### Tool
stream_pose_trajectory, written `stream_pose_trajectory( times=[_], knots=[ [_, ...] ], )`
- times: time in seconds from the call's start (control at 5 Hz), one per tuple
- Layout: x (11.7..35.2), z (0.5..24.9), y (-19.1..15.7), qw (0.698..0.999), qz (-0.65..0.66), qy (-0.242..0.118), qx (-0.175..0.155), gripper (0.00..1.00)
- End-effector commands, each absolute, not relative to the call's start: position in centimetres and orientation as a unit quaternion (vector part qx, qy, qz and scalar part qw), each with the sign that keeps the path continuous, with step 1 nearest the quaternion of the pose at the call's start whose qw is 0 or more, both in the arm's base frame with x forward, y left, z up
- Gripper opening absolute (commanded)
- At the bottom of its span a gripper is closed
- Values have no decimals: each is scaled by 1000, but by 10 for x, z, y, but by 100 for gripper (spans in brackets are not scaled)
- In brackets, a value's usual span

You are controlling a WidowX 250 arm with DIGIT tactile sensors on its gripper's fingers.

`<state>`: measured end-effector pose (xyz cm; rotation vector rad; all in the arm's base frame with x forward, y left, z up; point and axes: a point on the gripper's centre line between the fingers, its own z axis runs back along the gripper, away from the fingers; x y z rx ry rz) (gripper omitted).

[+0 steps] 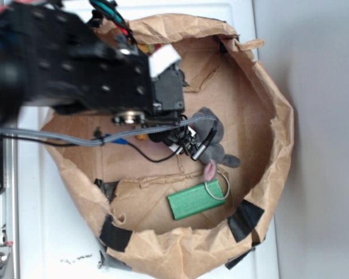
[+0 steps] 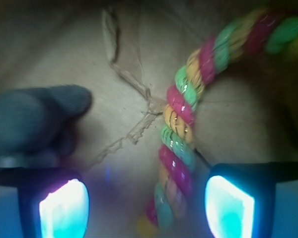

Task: Grab the multicolored rope.

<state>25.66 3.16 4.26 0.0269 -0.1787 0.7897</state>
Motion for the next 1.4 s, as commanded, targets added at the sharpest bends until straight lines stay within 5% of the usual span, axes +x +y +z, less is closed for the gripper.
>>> stream_pose_trajectory(
  times=[0.0, 0.2, 0.4, 0.6, 1.2],
  knots=[
    [274, 23, 45, 909, 398, -119, 35, 100],
    [276, 16, 41, 909, 395, -128, 42, 100],
    [279, 20, 39, 908, 400, -124, 35, 67],
    [279, 26, 40, 909, 397, -125, 24, 0],
    [271, 69, 38, 925, 368, -86, -17, 0]
  ],
)
